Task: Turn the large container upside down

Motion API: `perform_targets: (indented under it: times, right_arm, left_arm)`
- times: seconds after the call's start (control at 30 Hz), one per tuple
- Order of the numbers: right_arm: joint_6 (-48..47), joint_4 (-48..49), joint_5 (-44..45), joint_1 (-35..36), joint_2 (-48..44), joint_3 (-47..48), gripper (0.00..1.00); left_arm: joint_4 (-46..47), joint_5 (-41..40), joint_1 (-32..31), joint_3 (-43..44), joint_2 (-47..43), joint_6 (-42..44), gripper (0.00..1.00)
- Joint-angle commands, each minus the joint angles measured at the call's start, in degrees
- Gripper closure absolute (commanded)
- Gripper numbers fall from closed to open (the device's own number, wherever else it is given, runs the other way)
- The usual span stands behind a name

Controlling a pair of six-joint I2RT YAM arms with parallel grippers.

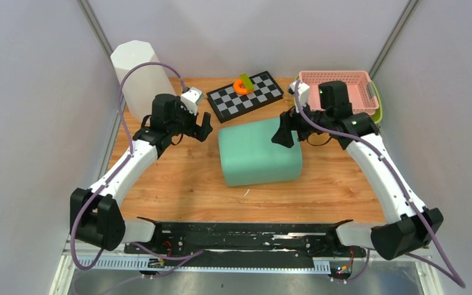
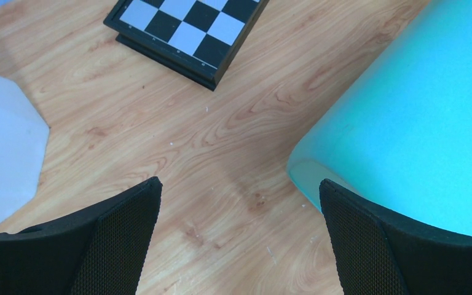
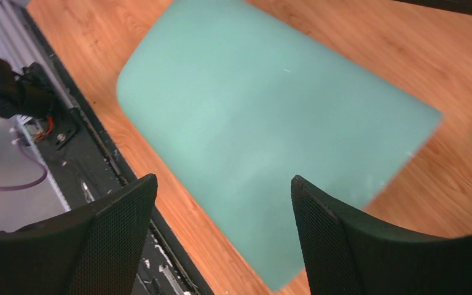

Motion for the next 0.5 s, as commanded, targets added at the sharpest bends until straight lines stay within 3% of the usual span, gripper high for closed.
perform_targets:
  times: [0.0, 0.17, 0.47]
  right_arm:
    - [-1.9, -4.3, 4.6, -5.1, -3.7, -0.9, 0.18]
    - [-3.6, -6.1, 3.6, -9.1, -6.0, -4.4, 0.17]
    - [-4.3, -8.9, -5.3, -9.2, -6.0, -6.5, 0.18]
  left_arm:
    - [-1.4, 2.9, -0.2, -1.8, -3.5, 2.6, 0.0]
    - [-2.1, 6.1, -0.2, -2.7, -3.6, 2.7, 0.0]
    - [-6.5, 10.8, 0.9, -1.0, -2.9, -0.5, 0.0]
